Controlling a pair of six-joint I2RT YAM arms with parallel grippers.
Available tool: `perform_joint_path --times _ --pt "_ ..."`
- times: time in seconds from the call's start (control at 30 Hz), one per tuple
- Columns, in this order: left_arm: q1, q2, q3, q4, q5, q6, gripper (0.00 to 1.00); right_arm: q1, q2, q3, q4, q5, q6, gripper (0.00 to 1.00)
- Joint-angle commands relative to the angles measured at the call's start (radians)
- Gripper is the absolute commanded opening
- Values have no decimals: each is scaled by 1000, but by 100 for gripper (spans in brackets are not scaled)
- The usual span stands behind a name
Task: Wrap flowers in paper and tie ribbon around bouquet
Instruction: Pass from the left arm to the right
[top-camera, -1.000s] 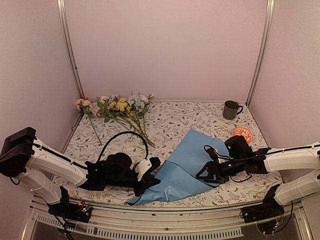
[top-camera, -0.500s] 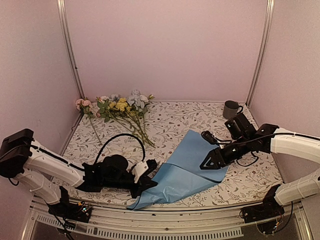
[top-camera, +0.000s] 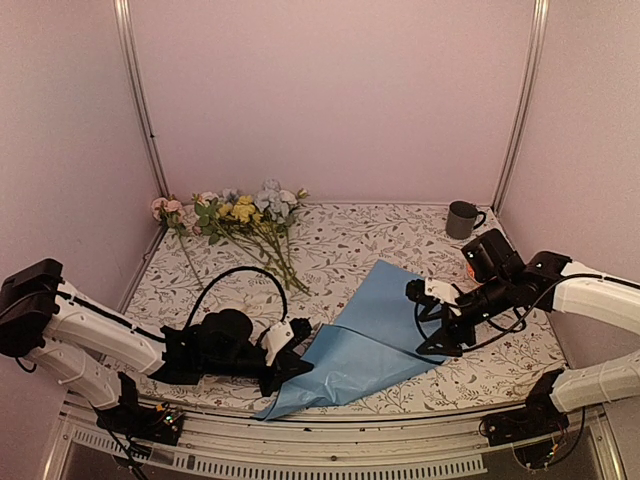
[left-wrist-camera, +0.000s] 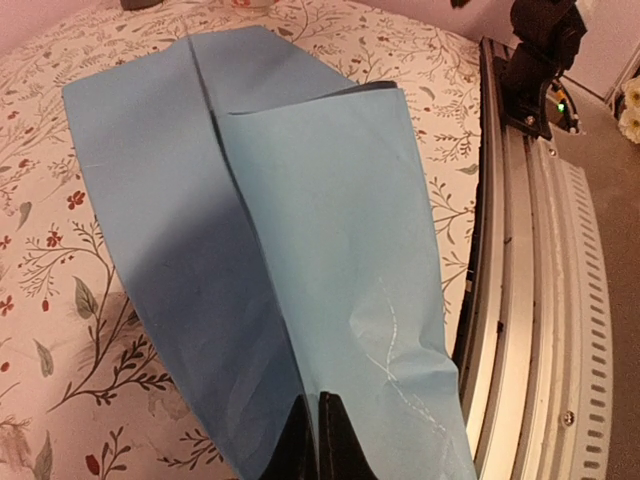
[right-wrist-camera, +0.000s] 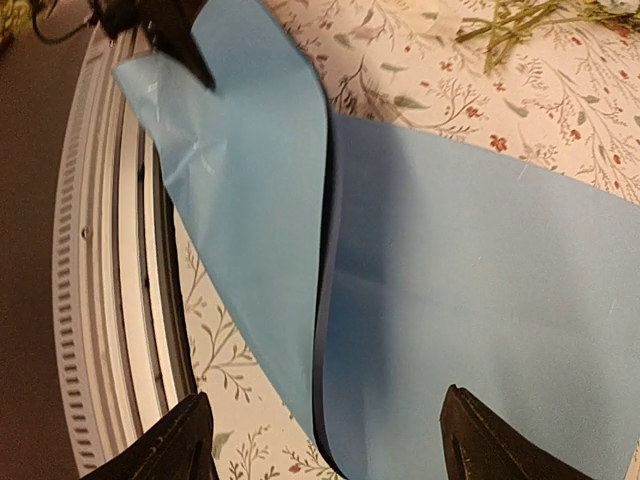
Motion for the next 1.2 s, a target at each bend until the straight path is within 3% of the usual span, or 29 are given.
perform_joint_path --times 0.0,0.1,0.23,0.3,0.8,1.17 --pt "0 -6 -14 23 16 13 0 -4 -71 -94 0 20 -317 81" --pt "0 -2 -15 22 23 23 0 -4 -54 -127 19 26 -359 77" --pt "0 2 -14 26 24 27 0 -15 26 -118 45 105 -349 52" --pt "0 2 -19 33 27 25 0 -39 64 -107 45 106 -340 48" --pt "0 -7 -24 32 28 30 0 -46 179 -98 37 119 -340 43" --pt "0 -6 -22 34 21 28 0 -45 174 -83 7 -42 -354 47"
